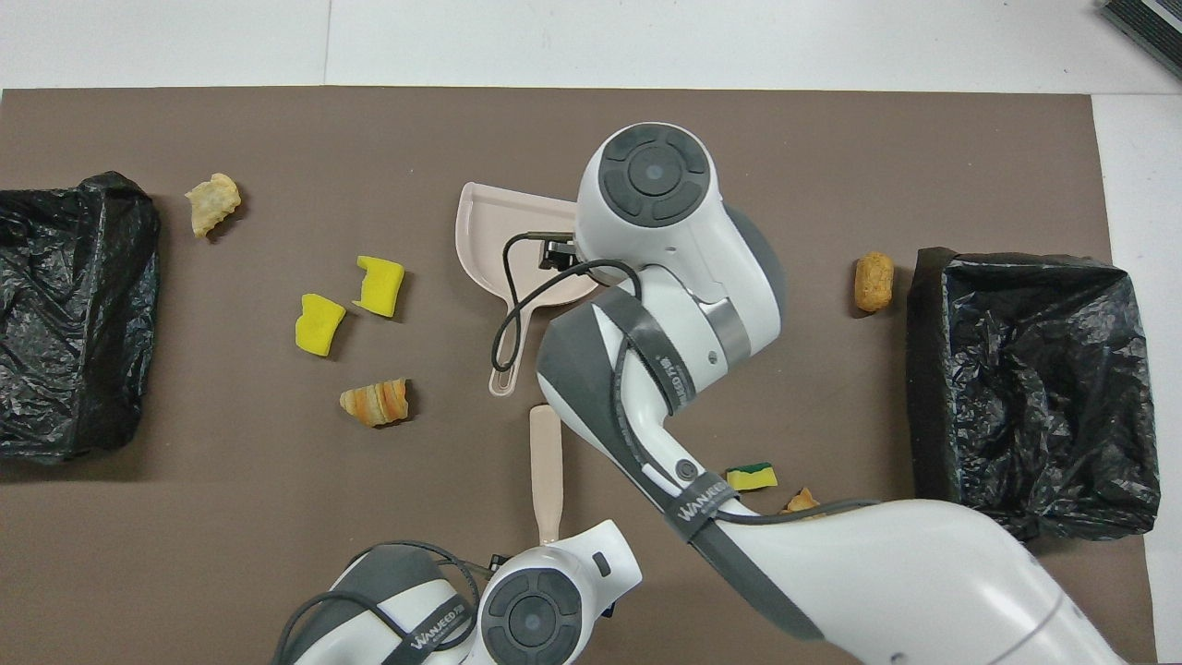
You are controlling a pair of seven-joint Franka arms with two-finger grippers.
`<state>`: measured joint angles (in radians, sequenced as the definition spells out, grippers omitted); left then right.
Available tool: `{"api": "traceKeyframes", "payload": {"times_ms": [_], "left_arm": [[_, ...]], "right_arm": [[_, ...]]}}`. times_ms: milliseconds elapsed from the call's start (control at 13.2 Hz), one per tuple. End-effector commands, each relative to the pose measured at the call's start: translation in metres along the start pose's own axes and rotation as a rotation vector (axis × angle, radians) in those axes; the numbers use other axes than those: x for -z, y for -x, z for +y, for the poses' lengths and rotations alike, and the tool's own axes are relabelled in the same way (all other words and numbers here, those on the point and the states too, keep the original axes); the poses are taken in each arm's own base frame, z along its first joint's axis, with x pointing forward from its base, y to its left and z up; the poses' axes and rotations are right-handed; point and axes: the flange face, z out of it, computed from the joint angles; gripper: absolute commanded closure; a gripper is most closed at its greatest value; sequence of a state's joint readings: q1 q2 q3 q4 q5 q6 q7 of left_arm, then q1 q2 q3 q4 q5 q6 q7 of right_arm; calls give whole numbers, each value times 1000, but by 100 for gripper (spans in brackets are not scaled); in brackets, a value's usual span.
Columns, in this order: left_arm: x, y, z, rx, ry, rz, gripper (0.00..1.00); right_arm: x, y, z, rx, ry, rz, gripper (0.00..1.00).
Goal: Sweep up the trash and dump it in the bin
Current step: 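Grasp the dustpan with the right gripper while the left gripper lifts the brush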
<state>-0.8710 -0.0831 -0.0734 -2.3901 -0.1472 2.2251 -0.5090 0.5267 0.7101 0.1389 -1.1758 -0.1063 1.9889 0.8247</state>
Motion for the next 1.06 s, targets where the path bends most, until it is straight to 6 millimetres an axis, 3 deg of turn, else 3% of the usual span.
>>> {"api": "traceKeyframes", "payload": {"times_ms": [0, 228, 380, 683, 759, 987], "left_arm": [[-2, -2, -21, 31, -30, -20, 100], [17, -2, -37, 49, -55, -39, 100], [31, 5, -51, 51, -101, -56, 100], [59, 22, -79, 60, -175, -87, 100], [64, 23, -89, 72, -181, -98, 100], [95, 31, -126, 124, -199, -85, 100]], "right_arm": [[-10, 19, -26, -33, 12, 20, 7], [-16, 41, -40, -39, 11, -6, 8], [-28, 46, -36, -40, 31, -24, 13], [-32, 56, -33, -103, 22, -40, 21], [-31, 57, -33, -97, 28, -35, 29], [-32, 51, -31, -115, 6, -29, 68]]}}
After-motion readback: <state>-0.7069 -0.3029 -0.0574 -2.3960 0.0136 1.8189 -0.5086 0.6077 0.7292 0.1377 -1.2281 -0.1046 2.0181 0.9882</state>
